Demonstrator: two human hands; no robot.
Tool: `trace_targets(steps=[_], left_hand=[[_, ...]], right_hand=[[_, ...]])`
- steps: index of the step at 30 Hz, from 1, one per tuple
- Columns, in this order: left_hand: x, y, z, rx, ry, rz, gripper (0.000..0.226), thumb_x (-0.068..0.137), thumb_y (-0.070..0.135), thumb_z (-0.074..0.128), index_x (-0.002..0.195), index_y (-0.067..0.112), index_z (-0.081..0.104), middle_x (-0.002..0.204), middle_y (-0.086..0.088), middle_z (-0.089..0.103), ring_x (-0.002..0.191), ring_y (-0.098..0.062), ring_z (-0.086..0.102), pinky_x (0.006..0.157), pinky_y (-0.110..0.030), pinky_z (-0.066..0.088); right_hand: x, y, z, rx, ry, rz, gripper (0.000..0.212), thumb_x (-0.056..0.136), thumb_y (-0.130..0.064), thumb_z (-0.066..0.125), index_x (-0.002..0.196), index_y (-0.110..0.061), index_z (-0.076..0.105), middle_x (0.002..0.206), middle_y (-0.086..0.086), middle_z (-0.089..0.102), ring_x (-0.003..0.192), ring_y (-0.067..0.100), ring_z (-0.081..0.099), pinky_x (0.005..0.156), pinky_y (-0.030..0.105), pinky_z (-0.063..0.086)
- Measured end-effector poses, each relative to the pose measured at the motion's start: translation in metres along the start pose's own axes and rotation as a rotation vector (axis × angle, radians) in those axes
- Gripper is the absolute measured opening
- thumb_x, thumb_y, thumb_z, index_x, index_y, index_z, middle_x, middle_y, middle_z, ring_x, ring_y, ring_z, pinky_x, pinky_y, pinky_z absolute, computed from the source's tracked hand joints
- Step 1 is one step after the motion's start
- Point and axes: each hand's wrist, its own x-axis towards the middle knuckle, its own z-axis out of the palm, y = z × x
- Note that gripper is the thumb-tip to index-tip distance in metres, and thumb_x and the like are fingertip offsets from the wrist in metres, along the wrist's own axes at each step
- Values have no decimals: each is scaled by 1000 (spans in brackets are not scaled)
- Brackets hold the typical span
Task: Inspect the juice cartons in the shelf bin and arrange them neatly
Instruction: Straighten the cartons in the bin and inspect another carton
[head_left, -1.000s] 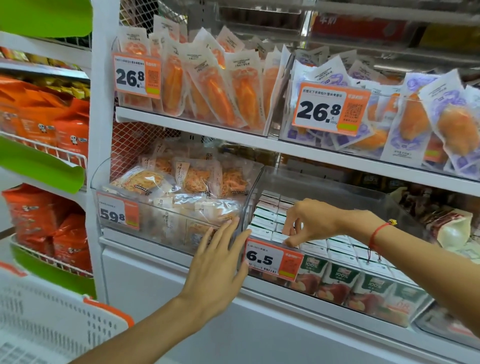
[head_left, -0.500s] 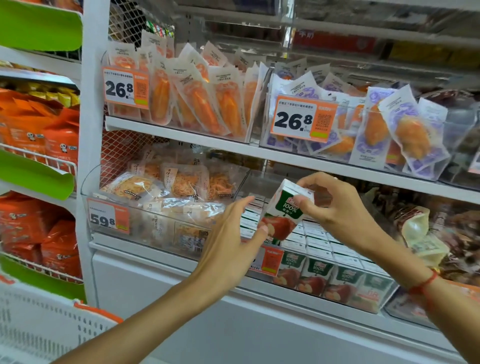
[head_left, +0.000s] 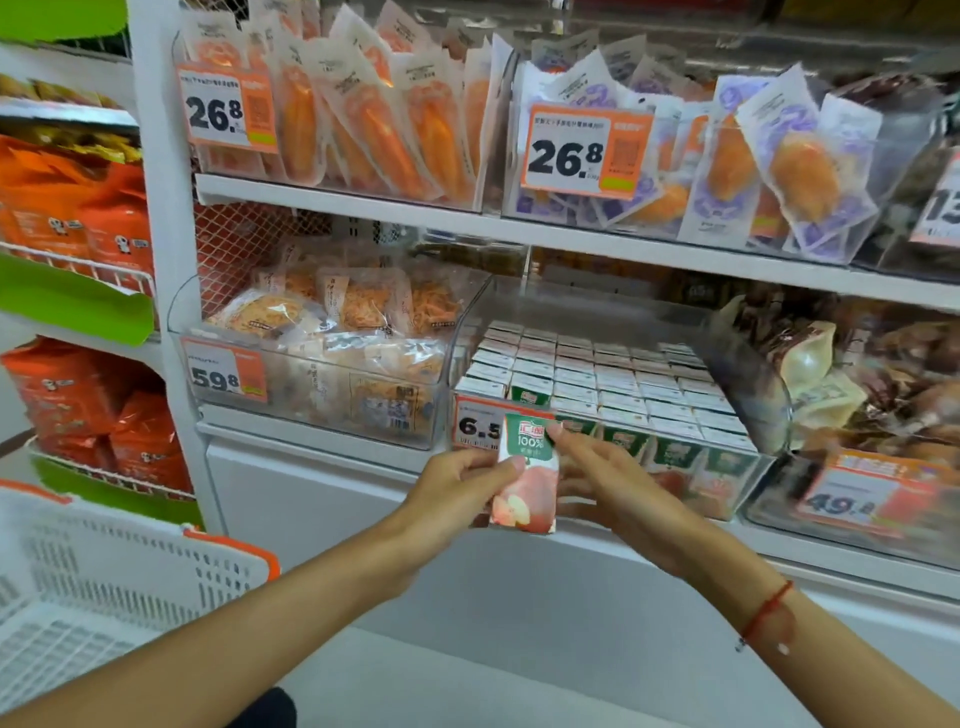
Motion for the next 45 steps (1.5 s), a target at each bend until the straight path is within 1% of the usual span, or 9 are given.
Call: trace_targets(steps=[7,11,15,18,29,31,35,41,45], left_hand=[[5,-4,-2,-5,-3,-132,18,96,28,60,112,23,66,102,2,76,89,-9,73,61,-16,56],[5,-7,0,-21,35,-71,10,96,27,59,105,28,65,94,6,73,73,-3,73,55,-13,52],[7,-7,-4,-81,105,-38,27,97,29,59,121,19,62,103,-1,74,83,-10,74,63,-16,57],[8,-5,-8,-115,148,-27,31,97,30,57,126,17,60,109,-3,72,93,-12,71,65,-15,57],[7,-5,-16,-32,141,38,27,99,30,55,123,23,64,108,4,73,91,-4,70,71,-16,57],[8,-7,-17,3,154,47,25,98,28,56,121,24,65,110,5,72,96,-7,69,83,-23,57],[7,-7,-17,-4,130,62,26,93,33,62,118,27,66,109,3,71,92,-6,71,75,-19,58],[8,-2,-20,26,144,76,33,84,35,73,116,29,68,108,8,72,94,-10,72,84,-27,59],[7,2,-24,-52,72,43,31,92,28,66,122,23,66,104,4,76,93,-8,72,76,-20,59]], right_hand=[[-4,9,4,-112,24,24,36,100,-41,45,121,-19,64,110,1,72,99,18,70,72,18,55],[-4,9,2,-72,7,30,24,101,-36,47,112,-28,66,103,-8,74,92,7,70,71,15,54],[-5,7,-2,-53,-150,42,32,97,-16,57,126,-28,60,119,-9,70,111,8,65,93,26,53],[-5,9,1,-62,-153,24,36,92,-13,64,119,-37,60,113,-12,72,109,6,65,93,24,54],[-1,13,5,-110,-59,28,44,85,-20,73,125,-31,59,104,-6,73,101,10,68,93,29,55],[-2,13,8,-257,38,-54,46,81,-23,77,124,-30,60,101,-5,72,95,11,68,89,28,56],[-5,15,19,-577,220,-285,52,72,-34,82,118,-31,58,91,-13,64,81,4,62,73,22,56],[-4,17,18,-542,191,-334,52,68,-43,83,111,-38,55,89,-16,63,82,1,61,70,22,57],[-4,9,11,-225,71,-219,30,76,-51,65,99,-32,67,84,-11,71,78,5,67,71,18,55]])
